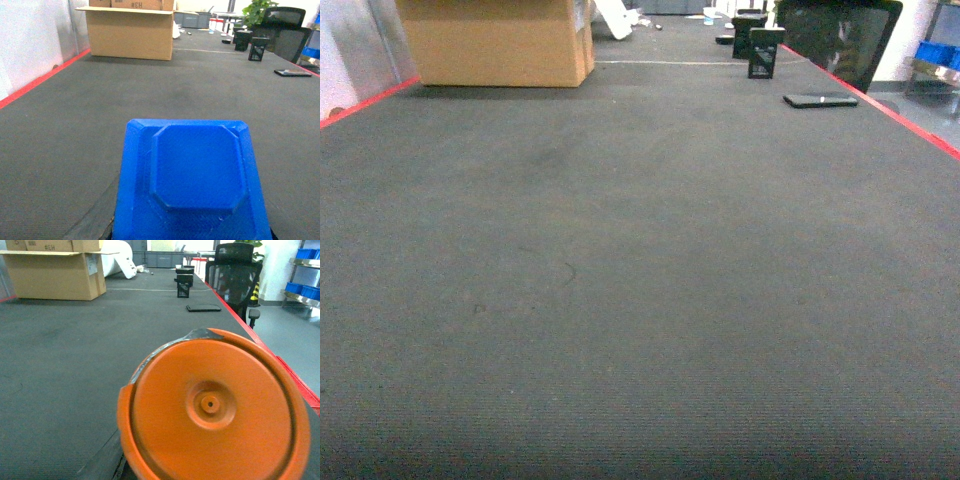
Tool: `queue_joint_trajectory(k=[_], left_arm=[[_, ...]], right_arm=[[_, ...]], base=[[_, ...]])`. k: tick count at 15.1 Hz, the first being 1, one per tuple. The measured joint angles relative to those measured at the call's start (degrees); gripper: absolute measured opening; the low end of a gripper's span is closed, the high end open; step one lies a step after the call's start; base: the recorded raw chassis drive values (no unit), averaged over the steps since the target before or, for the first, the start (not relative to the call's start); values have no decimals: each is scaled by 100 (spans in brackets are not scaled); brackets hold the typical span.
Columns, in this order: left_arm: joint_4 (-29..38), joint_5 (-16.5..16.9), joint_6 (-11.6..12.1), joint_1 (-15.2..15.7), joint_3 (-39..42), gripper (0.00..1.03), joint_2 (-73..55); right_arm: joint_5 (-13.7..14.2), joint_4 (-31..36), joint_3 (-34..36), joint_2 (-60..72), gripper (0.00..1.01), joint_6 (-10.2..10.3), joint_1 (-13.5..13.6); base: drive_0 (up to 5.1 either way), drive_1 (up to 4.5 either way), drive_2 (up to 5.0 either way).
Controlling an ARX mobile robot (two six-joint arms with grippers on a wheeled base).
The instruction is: Sort blue parts and orange caps into right shelf containers
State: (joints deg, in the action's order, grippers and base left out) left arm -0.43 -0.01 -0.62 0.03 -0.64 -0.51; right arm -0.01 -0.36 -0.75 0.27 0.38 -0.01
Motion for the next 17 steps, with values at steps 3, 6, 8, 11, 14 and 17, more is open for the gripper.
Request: queue_joint_trajectory(k=[3,6,8,11,14,17], left_arm=[[2,-2,0,0,0,42,0],[0,-9,0,2,0,42,0],[0,-2,0,2,0,42,0],[2,-2,0,2,0,42,0],[0,-2,0,2,0,42,0],[0,-2,0,2,0,42,0]], right_arm=[[-4,0,0,0,43,0,0],[-2,2,0,0,43,0,0],[0,0,0,0,43,0,0],[-2,0,0,0,43,0,0],[-2,0,0,0,43,0,0],[-2,0,0,0,43,0,0]], base=[[0,0,0],[0,0,0],[-78,-78,-78],[-159,-159,-159],[-150,-150,-150],[-159,-159,-159]])
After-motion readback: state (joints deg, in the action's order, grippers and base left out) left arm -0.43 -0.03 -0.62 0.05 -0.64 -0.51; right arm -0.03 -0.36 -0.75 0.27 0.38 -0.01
